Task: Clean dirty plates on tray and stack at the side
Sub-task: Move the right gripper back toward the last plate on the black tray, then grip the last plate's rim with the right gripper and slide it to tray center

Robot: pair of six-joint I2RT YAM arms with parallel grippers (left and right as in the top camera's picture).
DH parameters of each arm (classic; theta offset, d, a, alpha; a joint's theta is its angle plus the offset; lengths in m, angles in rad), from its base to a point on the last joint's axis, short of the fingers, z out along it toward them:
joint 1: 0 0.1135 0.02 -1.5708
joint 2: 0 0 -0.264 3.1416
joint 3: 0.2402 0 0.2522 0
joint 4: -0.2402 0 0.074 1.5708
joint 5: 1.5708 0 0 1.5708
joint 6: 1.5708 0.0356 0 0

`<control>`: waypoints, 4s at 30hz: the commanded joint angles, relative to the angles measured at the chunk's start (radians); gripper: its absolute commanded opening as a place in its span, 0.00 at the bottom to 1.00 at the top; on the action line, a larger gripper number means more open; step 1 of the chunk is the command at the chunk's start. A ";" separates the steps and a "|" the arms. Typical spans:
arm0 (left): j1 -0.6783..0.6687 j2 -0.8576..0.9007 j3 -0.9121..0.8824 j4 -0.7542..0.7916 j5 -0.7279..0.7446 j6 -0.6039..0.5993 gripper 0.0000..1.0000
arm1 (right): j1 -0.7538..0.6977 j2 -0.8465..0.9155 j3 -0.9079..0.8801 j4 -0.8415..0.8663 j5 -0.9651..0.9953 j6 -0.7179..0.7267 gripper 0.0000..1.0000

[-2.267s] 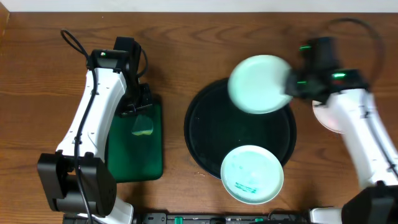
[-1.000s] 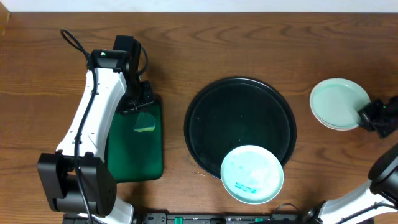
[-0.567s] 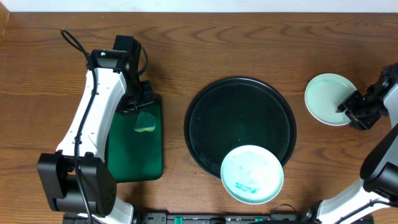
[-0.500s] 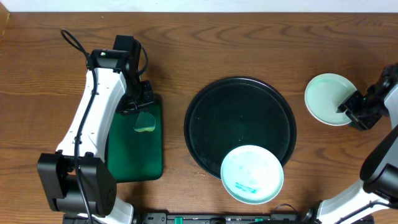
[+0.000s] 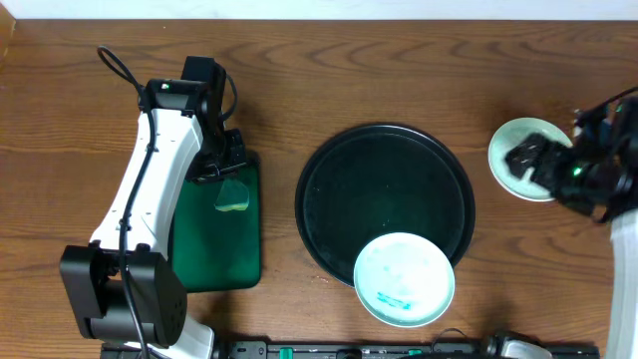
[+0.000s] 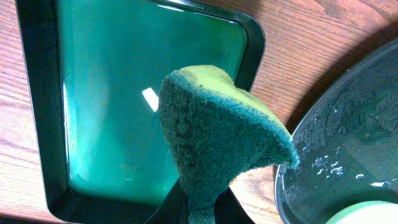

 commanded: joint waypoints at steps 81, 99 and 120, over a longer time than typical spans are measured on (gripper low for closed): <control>0.002 0.004 -0.004 0.003 0.021 0.039 0.07 | 0.758 0.006 -0.711 0.307 0.124 0.853 0.47; 0.002 0.004 -0.004 0.003 0.021 0.040 0.07 | 0.787 0.006 -0.741 0.333 0.338 0.867 0.01; 0.002 0.004 -0.004 0.004 0.023 0.047 0.07 | 0.581 0.052 -0.700 0.724 0.430 0.472 0.01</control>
